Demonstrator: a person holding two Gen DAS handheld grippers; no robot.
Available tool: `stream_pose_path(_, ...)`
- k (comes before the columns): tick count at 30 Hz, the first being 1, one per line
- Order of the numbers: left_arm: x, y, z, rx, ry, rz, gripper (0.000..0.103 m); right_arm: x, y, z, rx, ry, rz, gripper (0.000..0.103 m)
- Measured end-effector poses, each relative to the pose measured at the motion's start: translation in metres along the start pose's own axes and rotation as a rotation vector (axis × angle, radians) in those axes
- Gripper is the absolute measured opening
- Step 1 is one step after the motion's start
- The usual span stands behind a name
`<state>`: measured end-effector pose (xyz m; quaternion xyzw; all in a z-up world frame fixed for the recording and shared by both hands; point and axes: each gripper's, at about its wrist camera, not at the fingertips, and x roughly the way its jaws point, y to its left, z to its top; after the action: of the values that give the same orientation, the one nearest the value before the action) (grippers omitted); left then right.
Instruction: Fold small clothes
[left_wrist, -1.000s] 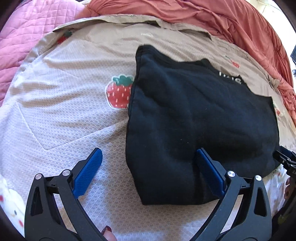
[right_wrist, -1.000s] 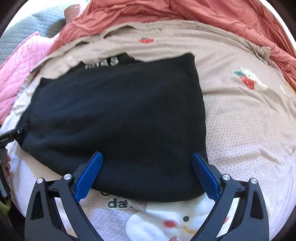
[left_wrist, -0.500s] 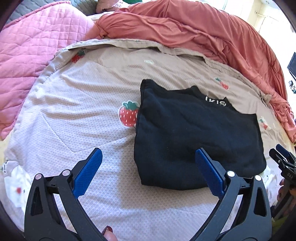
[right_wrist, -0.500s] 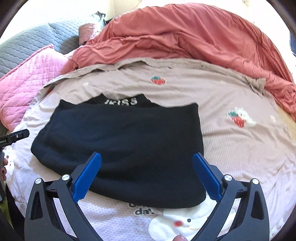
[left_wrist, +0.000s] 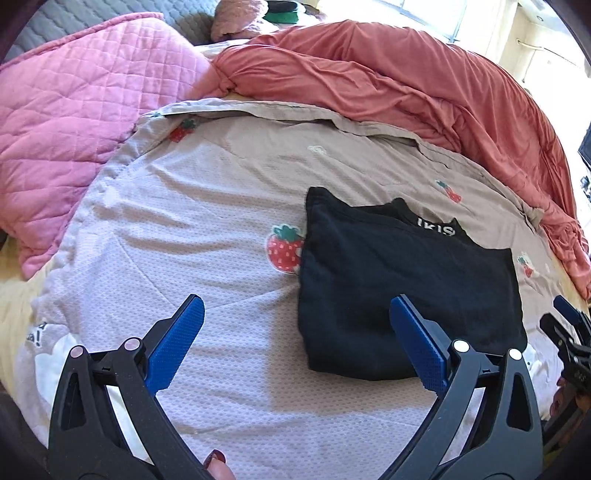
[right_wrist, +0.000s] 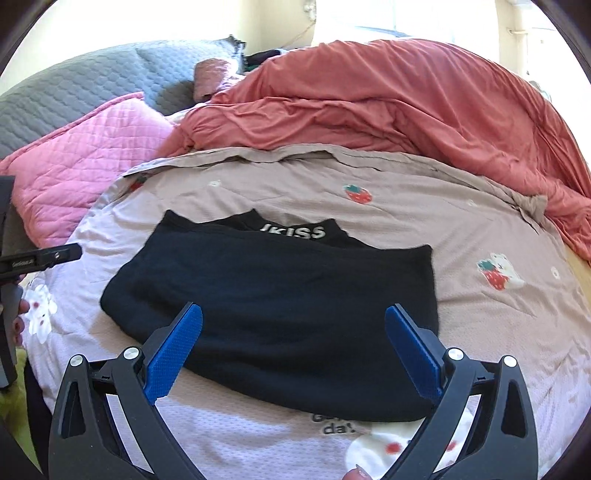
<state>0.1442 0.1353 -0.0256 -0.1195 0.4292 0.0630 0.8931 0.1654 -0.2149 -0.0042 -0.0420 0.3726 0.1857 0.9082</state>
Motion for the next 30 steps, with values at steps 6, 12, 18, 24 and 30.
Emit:
stream_pose_path(6, 0.000, 0.017, 0.001, -0.041, -0.002, 0.012, 0.094, 0.002, 0.030, 0.000, -0.061, -0.008, 0.035, 0.099)
stream_pose_path(12, 0.004, 0.034, 0.002, -0.087, -0.003, 0.001, 0.094, 0.013, 0.066, -0.004, -0.139, 0.005, 0.075, 0.099)
stream_pose_path(18, 0.016, 0.053, 0.000, -0.166, 0.026, -0.040, 0.094, 0.033, 0.113, -0.015, -0.247, 0.022, 0.126, 0.099)
stream_pose_path(24, 0.027, 0.062, 0.005, -0.206, 0.036, -0.083, 0.094, 0.058, 0.163, -0.032, -0.427, 0.039, 0.130, 0.099)
stream_pose_path(30, 0.049, 0.062, 0.018, -0.226, 0.068, -0.156, 0.094, 0.086, 0.199, -0.049, -0.576, 0.053, 0.142, 0.099)
